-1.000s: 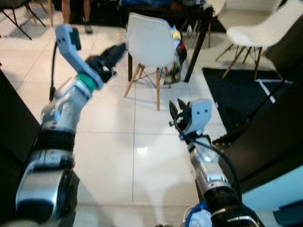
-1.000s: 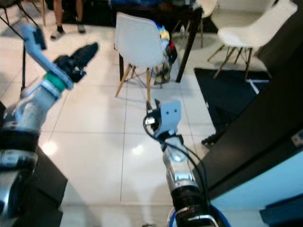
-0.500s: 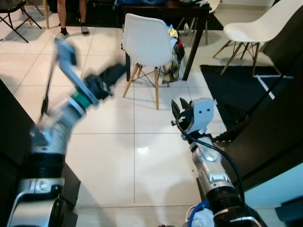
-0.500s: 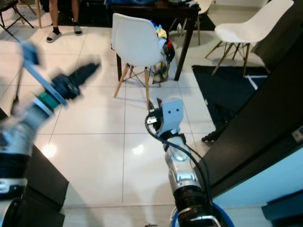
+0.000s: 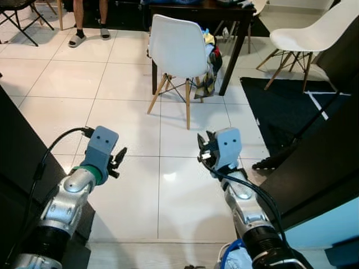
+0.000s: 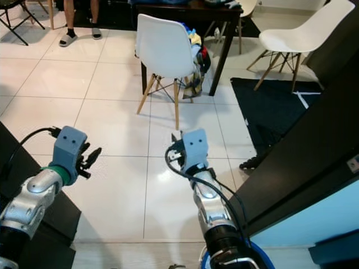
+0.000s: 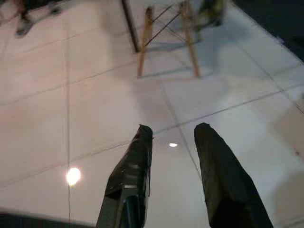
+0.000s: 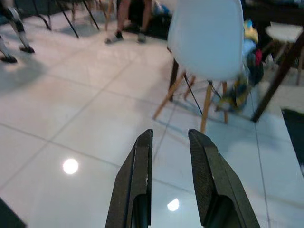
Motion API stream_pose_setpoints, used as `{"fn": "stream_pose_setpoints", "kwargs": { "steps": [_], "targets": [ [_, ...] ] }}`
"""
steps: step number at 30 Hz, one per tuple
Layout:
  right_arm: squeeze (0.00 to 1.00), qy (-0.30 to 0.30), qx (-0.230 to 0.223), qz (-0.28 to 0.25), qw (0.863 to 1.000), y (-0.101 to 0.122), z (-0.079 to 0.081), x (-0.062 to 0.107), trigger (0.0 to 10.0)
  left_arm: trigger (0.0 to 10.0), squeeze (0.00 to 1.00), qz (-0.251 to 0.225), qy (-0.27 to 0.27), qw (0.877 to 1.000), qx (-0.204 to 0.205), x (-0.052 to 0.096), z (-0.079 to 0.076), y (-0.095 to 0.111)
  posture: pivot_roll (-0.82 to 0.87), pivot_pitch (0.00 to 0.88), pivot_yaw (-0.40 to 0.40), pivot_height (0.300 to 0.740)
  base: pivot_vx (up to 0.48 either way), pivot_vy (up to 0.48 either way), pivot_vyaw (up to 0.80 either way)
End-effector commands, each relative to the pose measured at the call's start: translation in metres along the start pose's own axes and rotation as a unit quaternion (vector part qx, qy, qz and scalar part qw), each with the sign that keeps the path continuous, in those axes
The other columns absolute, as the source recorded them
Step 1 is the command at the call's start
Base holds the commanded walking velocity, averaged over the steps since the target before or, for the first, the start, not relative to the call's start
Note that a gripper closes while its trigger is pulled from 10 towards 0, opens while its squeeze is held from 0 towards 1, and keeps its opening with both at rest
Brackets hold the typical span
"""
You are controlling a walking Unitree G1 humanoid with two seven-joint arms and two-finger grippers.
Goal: Clean up the room
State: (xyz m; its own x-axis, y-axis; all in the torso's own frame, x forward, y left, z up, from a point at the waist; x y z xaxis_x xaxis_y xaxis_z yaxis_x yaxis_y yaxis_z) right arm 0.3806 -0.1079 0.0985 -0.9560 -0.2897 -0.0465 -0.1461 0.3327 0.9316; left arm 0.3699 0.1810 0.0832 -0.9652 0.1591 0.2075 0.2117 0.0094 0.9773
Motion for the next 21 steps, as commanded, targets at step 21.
{"fn": "stream_pose_setpoints", "kwargs": {
  "steps": [21],
  "targets": [
    [0.00,-0.003,-0.013,0.048,0.999,-0.028,0.002,0.010,10.0,10.0,0.00,-0.014,0.131,0.991,0.017,0.009,0.030,-0.024,0.05,0.030,0.019,0.740,-0.117,0.000,0.00]
  ]
}}
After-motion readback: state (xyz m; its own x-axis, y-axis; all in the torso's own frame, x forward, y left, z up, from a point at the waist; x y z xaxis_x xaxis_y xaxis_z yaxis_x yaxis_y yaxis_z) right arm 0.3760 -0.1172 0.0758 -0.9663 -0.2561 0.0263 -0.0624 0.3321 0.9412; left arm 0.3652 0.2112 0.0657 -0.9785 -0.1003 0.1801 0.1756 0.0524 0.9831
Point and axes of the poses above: a point about 5 cm out from each wrist's last joint towards the gripper, its own x axis pointing back from the gripper into the wrist, its own y axis along the axis of the wrist's last joint, z = x × y, the point moved 5 cm from there along -x, pointing out of the wrist towards the gripper, and after that the axes turned 14 degrees about x, right-handed, at the moved point
